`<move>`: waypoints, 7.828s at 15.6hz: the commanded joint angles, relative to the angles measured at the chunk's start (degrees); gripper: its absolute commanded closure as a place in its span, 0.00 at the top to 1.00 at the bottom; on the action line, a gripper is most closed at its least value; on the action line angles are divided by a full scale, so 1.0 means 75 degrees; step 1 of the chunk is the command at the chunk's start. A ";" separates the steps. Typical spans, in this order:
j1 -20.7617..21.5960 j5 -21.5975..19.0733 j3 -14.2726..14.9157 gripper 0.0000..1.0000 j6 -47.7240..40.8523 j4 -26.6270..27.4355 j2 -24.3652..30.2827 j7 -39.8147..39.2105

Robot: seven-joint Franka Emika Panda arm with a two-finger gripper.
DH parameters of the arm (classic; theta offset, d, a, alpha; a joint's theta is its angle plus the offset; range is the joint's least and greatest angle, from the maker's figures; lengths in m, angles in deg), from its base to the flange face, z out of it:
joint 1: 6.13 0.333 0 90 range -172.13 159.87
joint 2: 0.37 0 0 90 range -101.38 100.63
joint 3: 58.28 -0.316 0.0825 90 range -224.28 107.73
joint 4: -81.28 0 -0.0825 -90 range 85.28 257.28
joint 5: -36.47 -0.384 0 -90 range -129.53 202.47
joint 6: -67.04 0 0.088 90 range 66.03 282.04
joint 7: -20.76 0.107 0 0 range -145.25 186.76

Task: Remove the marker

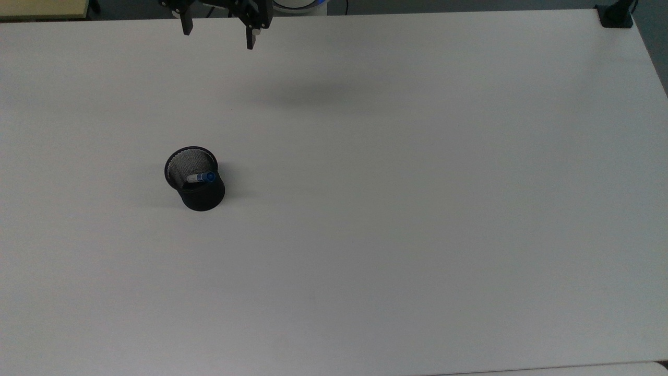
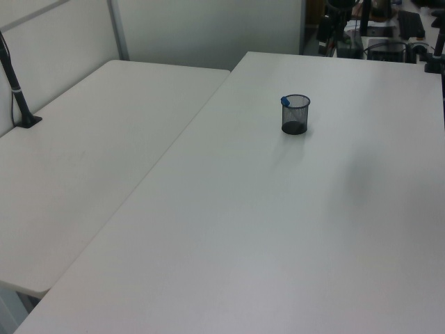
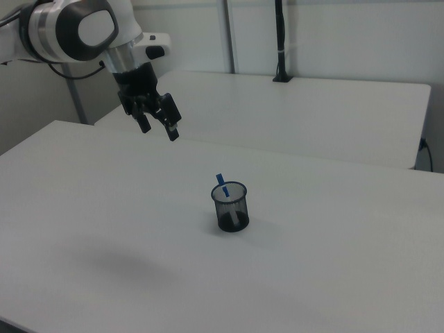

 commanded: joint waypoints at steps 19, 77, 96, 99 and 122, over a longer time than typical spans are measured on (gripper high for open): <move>-0.0088 0.0254 -0.0011 1.00 -0.0251 -0.0176 -0.0517 -0.2801; 0.0519 0.0420 -0.0269 0.00 0.0901 0.0140 -0.0787 0.0502; 0.1623 0.0010 -0.0480 0.77 0.0898 0.0152 -0.3272 0.4036; 0.1623 0.0045 -0.0480 1.00 0.0898 0.0129 -0.3249 0.4071; 0.0135 -0.0178 -0.0105 1.00 -0.0849 0.0129 0.0232 -0.0028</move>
